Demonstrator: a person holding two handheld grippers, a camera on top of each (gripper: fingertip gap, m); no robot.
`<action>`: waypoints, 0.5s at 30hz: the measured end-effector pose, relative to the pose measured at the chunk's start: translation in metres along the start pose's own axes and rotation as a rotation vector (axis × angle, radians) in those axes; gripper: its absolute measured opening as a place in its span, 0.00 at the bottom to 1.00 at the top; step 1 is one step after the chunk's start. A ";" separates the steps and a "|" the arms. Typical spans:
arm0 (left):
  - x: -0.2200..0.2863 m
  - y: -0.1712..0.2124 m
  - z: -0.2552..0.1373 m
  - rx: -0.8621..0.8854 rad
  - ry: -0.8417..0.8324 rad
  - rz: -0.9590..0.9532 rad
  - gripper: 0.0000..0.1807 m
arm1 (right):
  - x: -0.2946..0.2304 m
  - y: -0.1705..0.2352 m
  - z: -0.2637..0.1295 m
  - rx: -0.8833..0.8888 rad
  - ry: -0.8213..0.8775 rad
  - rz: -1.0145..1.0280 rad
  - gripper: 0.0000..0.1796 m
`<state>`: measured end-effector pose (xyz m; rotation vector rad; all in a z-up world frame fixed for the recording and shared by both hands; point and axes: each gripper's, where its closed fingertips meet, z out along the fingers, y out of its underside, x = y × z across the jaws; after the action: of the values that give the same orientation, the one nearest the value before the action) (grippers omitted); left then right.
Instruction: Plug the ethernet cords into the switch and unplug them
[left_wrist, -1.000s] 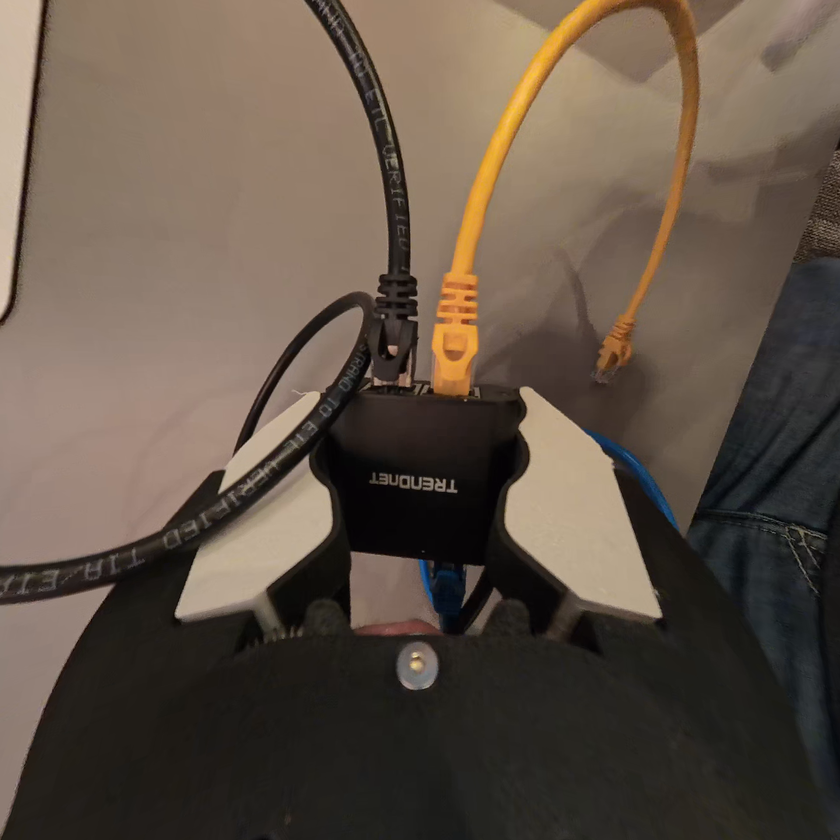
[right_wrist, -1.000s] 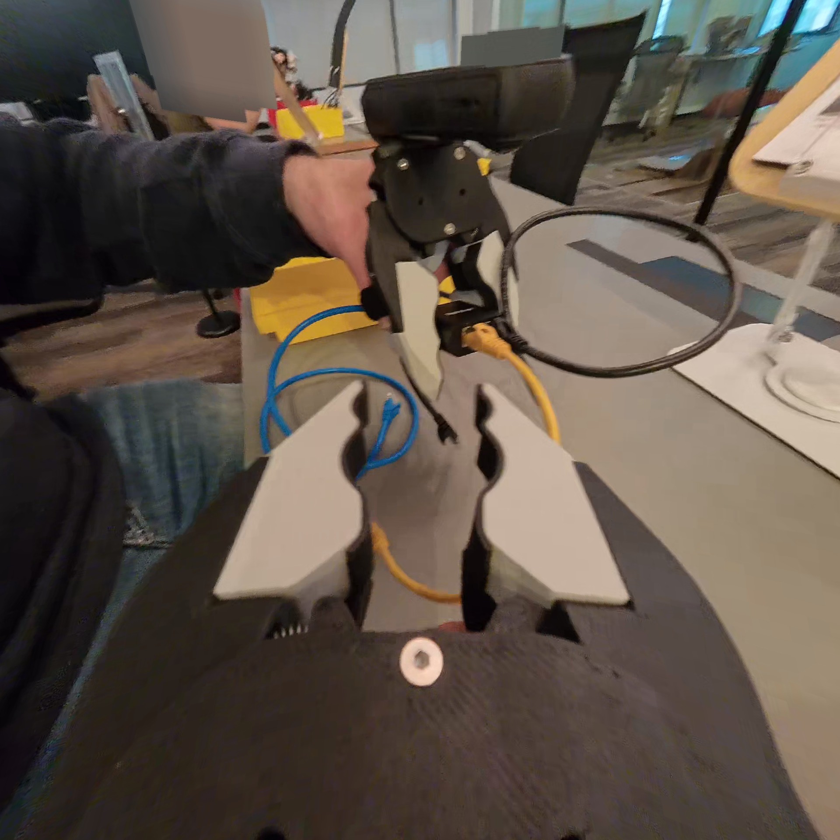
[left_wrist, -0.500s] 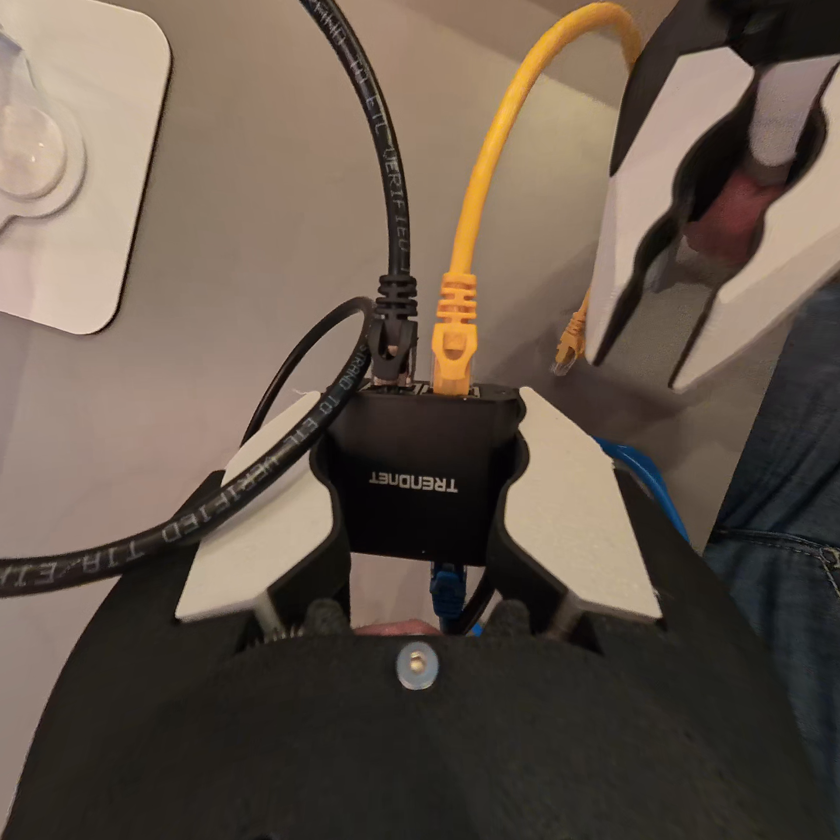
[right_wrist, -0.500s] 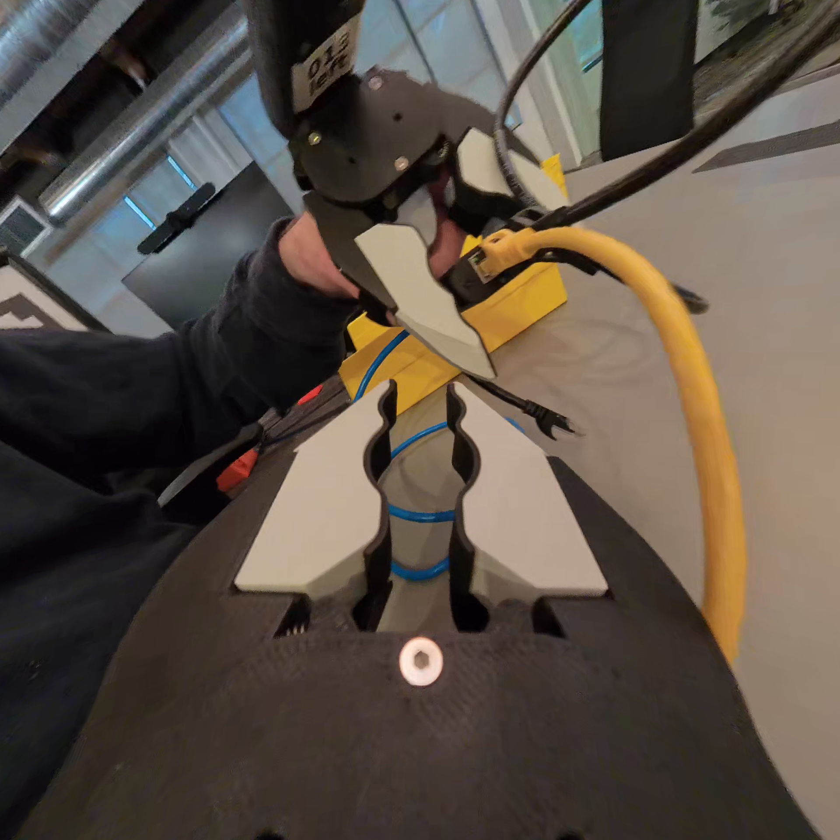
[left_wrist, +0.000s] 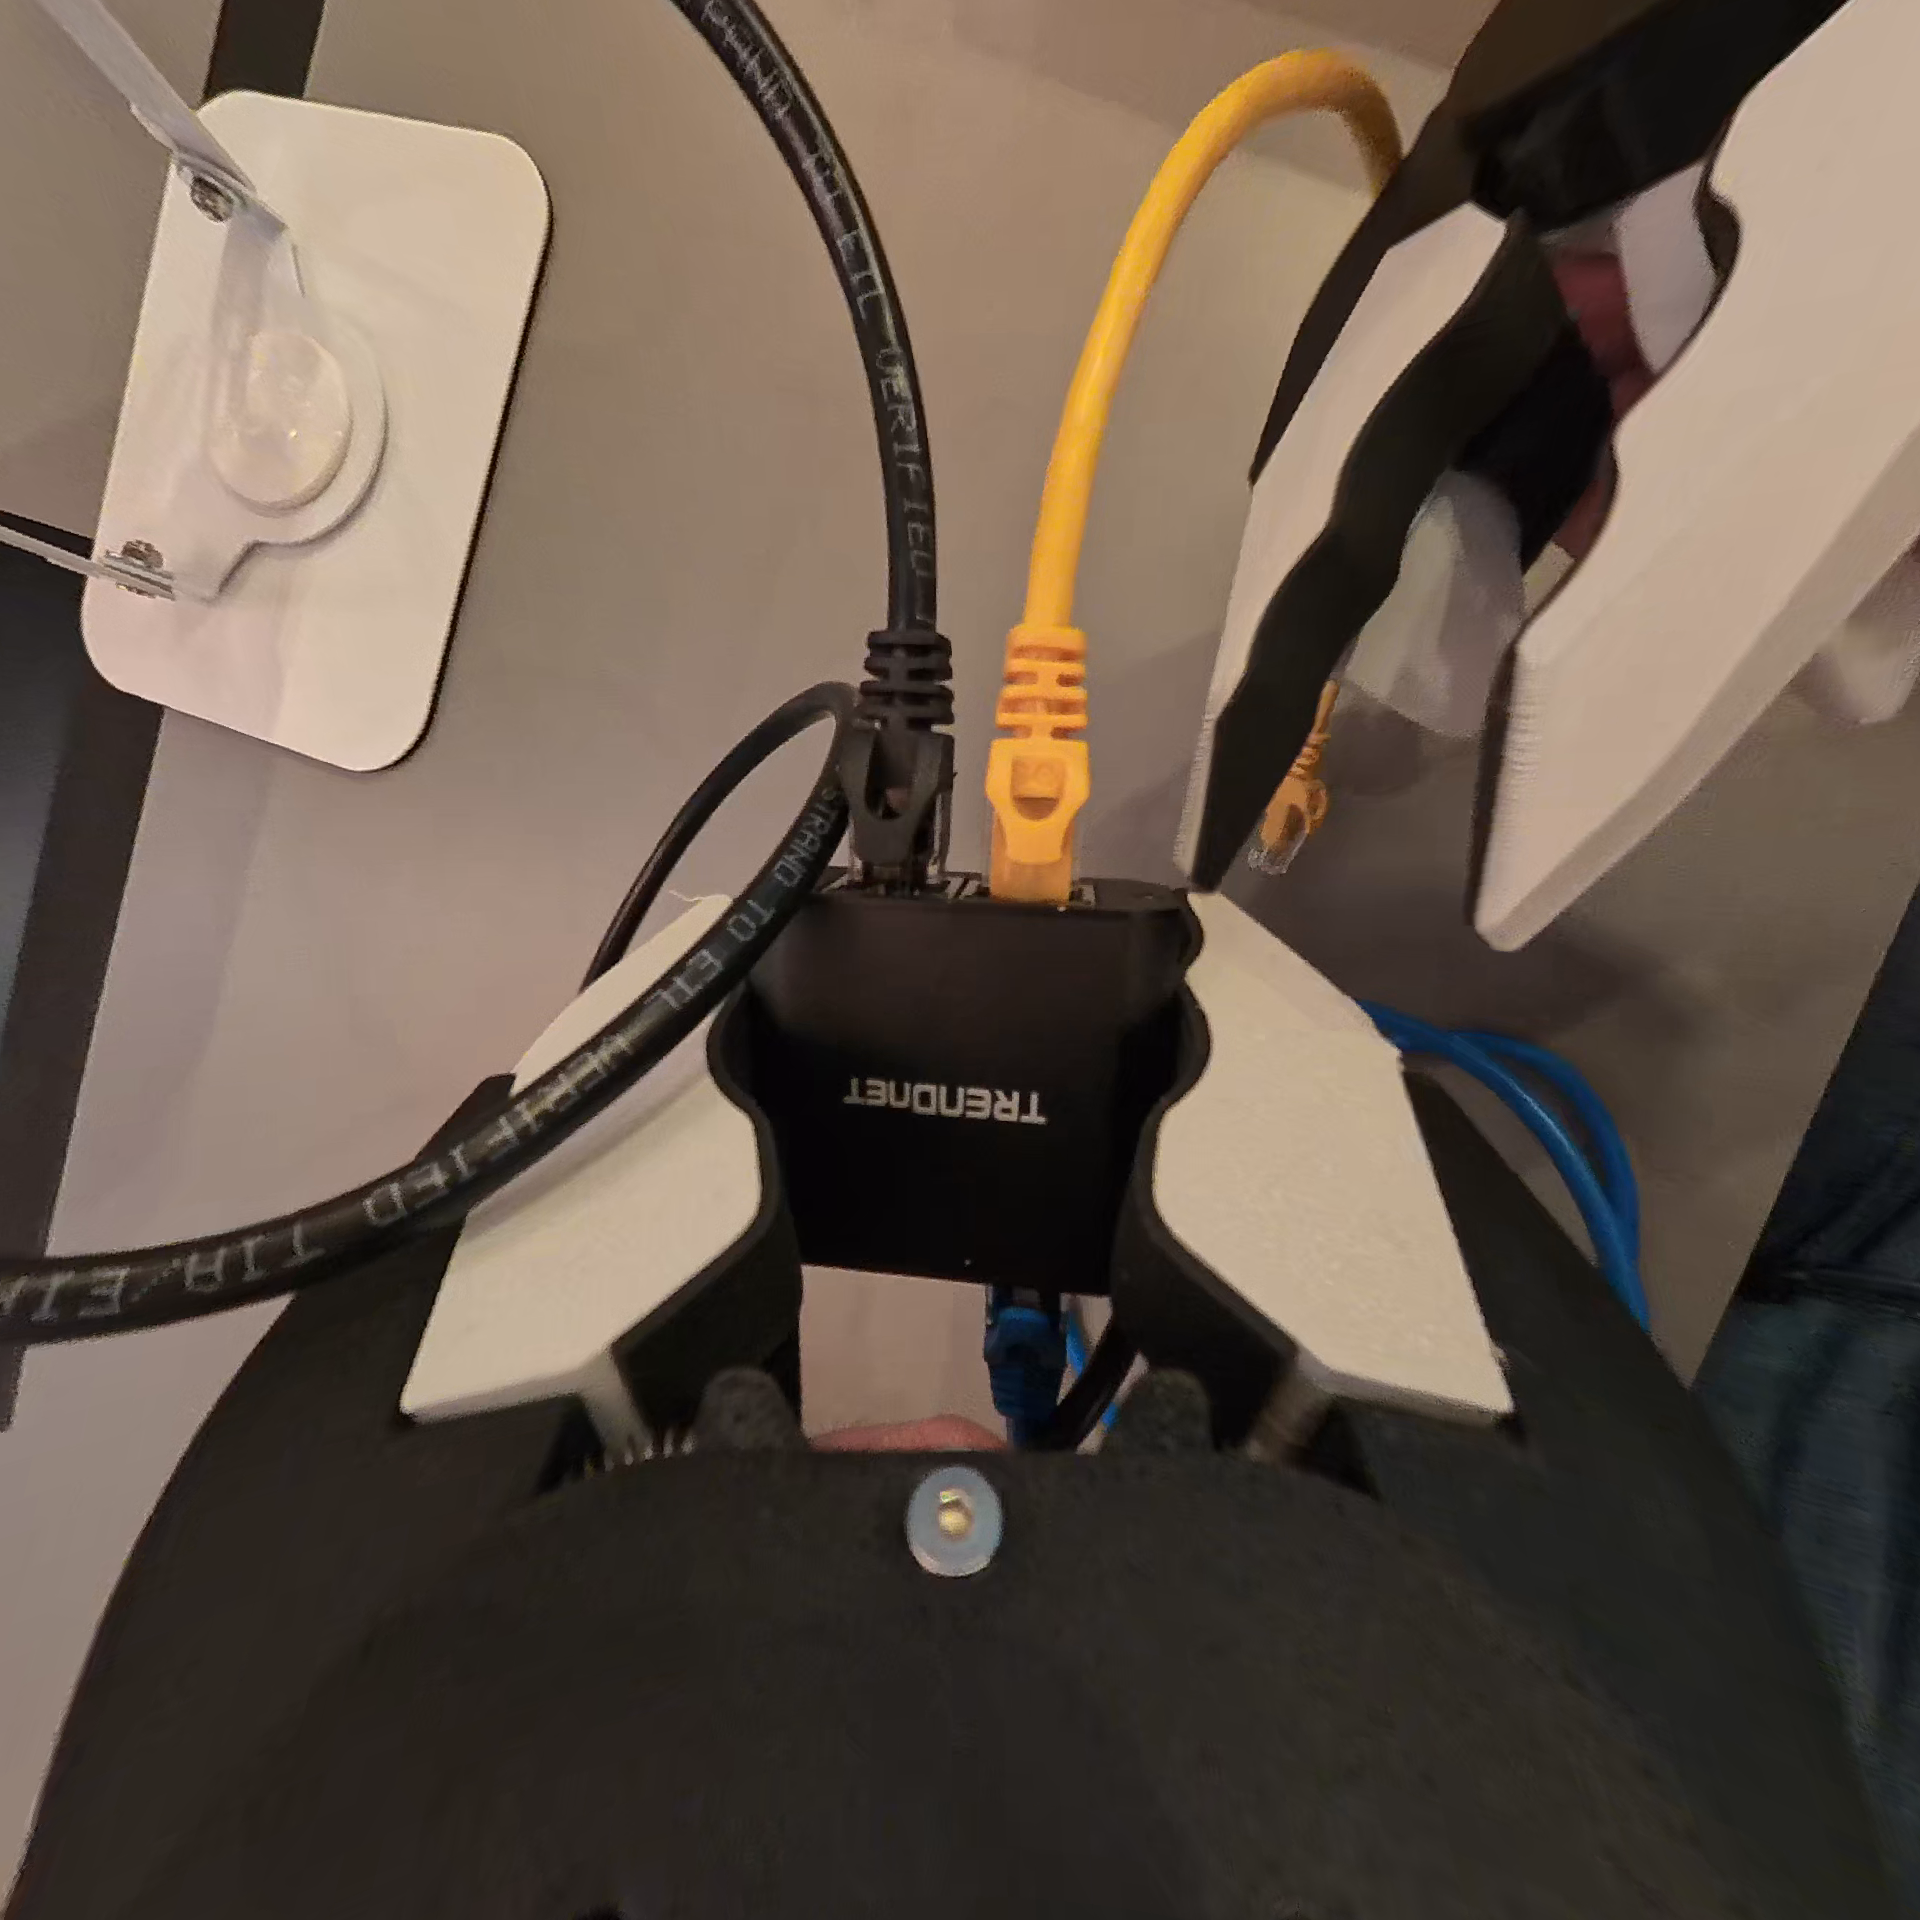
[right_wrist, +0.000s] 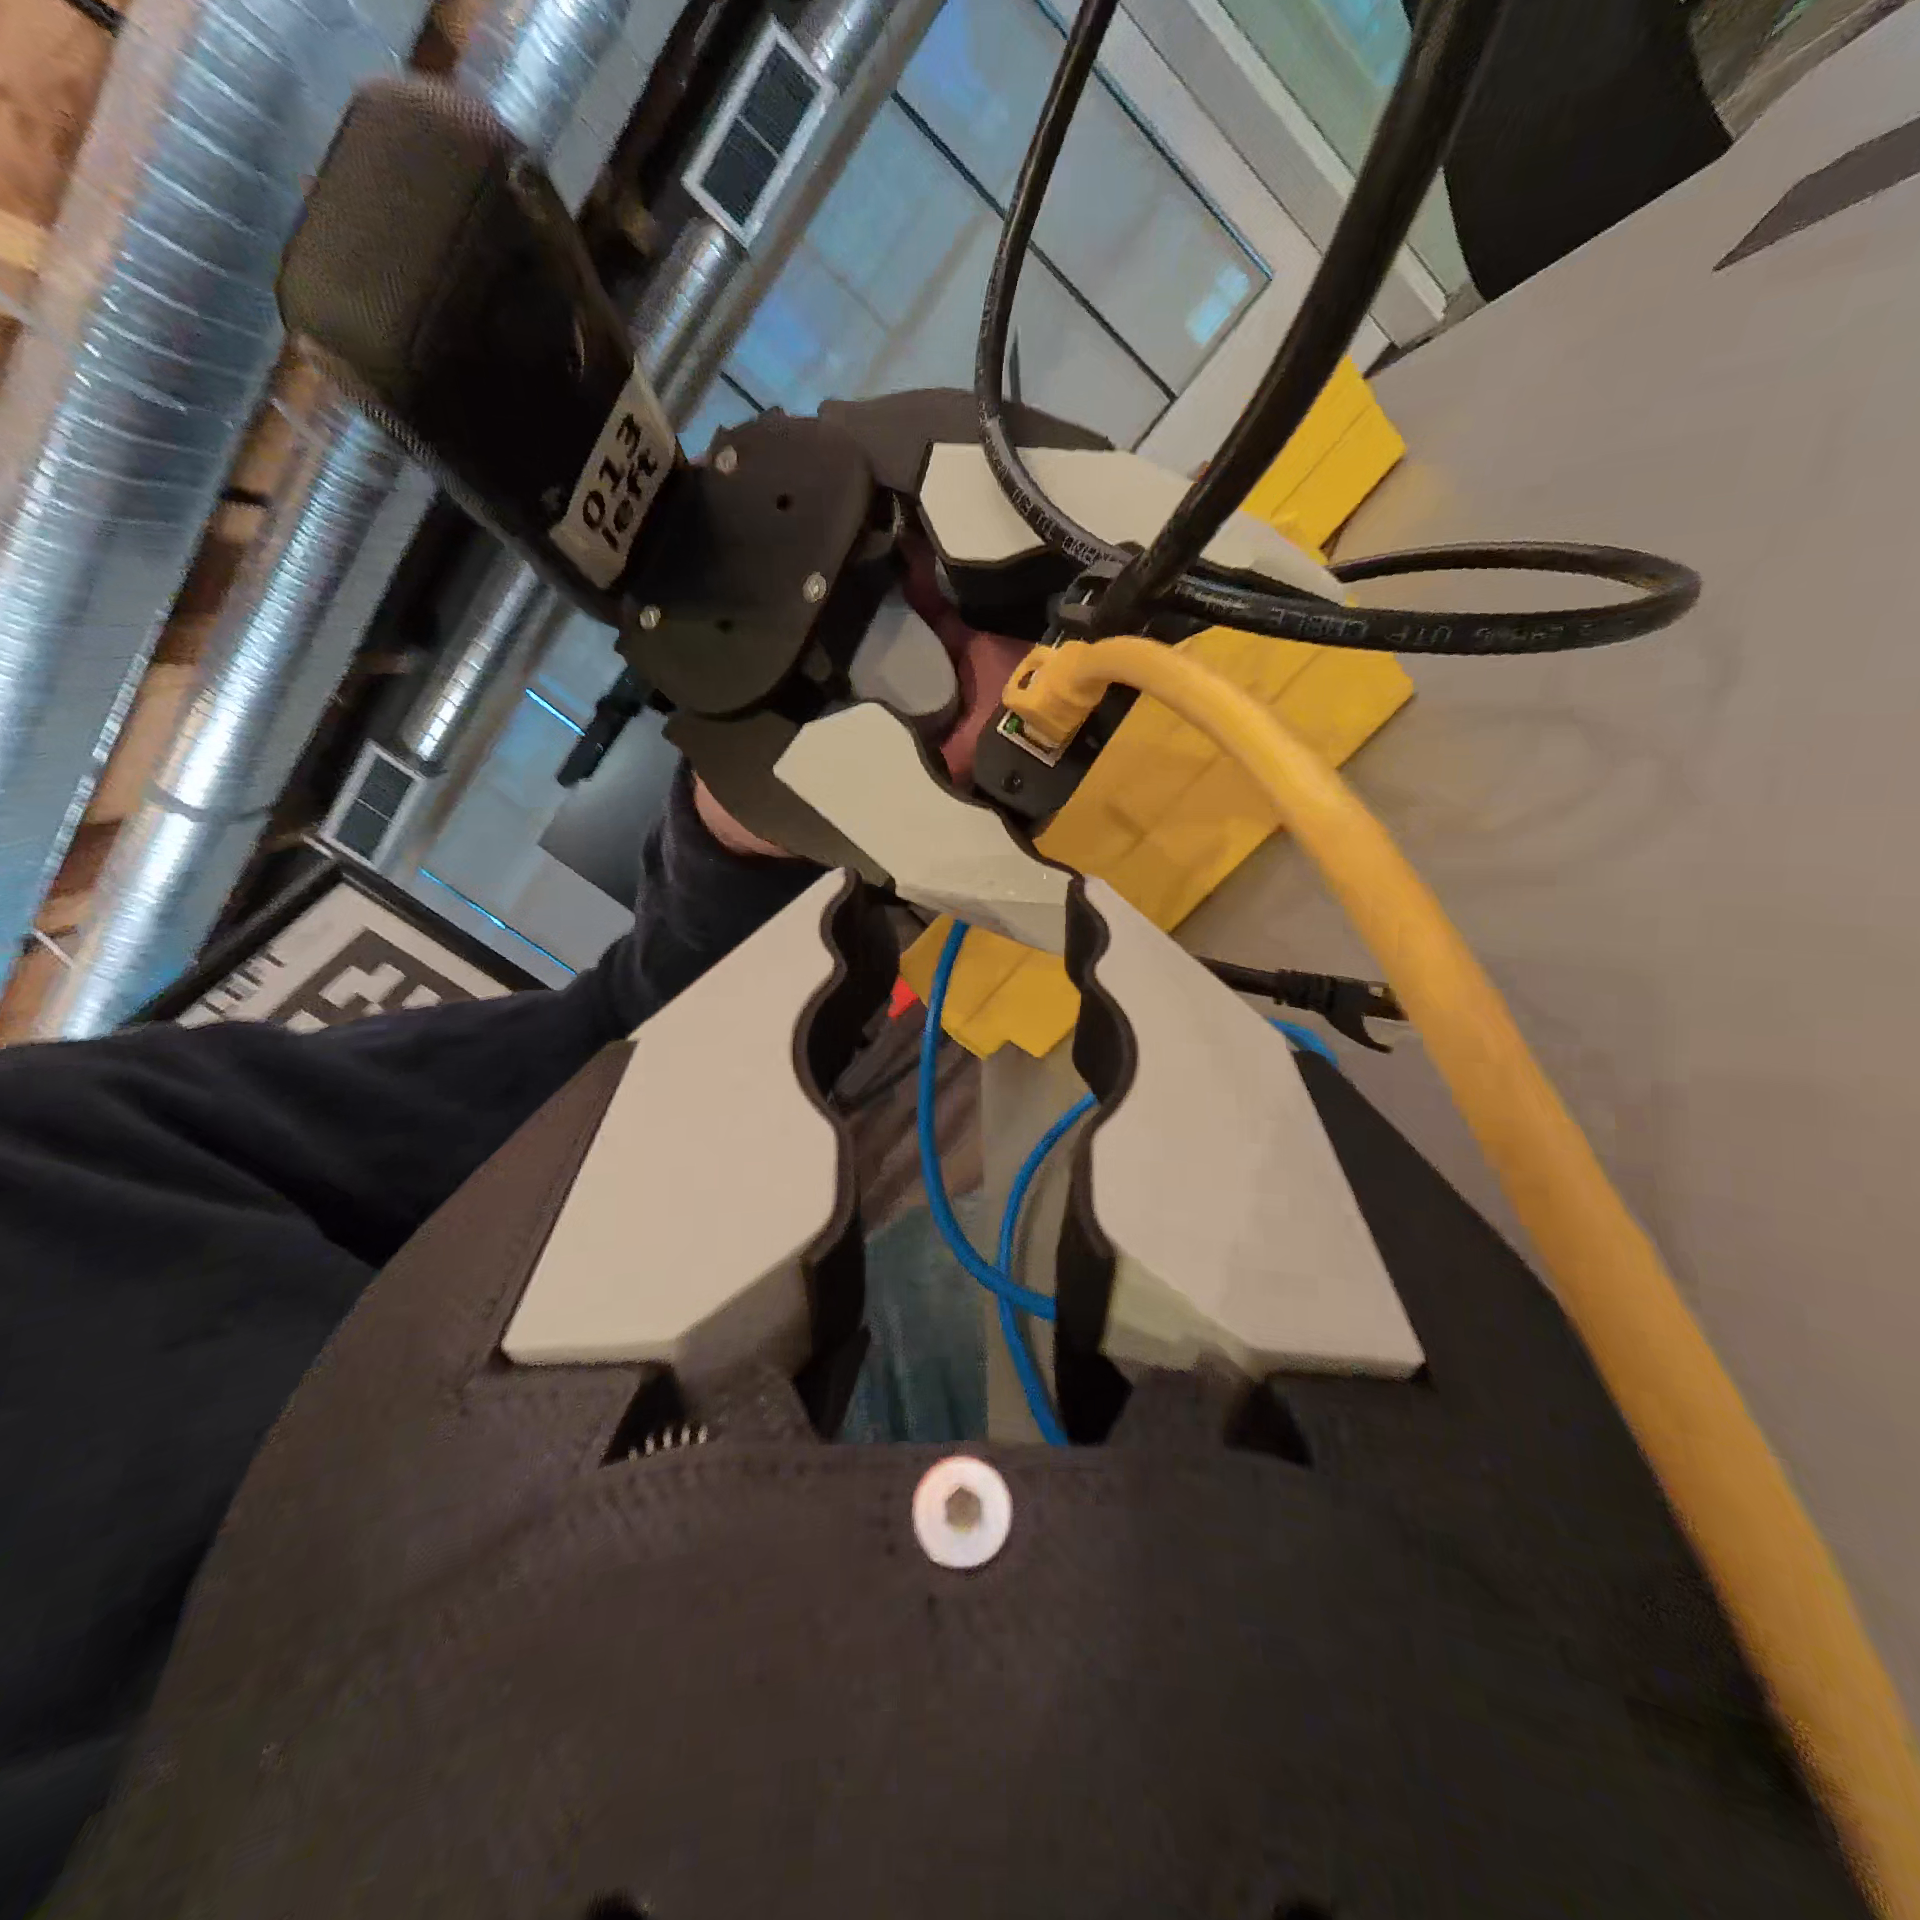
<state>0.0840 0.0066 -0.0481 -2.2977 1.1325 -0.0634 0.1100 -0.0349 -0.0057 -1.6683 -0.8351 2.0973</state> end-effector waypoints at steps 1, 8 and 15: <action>-0.001 0.000 0.000 -0.001 -0.009 0.005 0.41 | 0.002 -0.004 0.001 0.026 0.008 0.009 0.22; -0.001 -0.001 0.005 0.004 -0.053 0.032 0.41 | 0.014 -0.009 0.011 0.029 0.083 0.033 0.19; -0.003 -0.002 0.010 0.014 -0.082 0.044 0.41 | 0.023 -0.016 0.012 0.053 0.119 0.030 0.13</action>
<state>0.0865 0.0143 -0.0549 -2.2409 1.1359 0.0395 0.0912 -0.0118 -0.0111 -1.7688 -0.7163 1.9987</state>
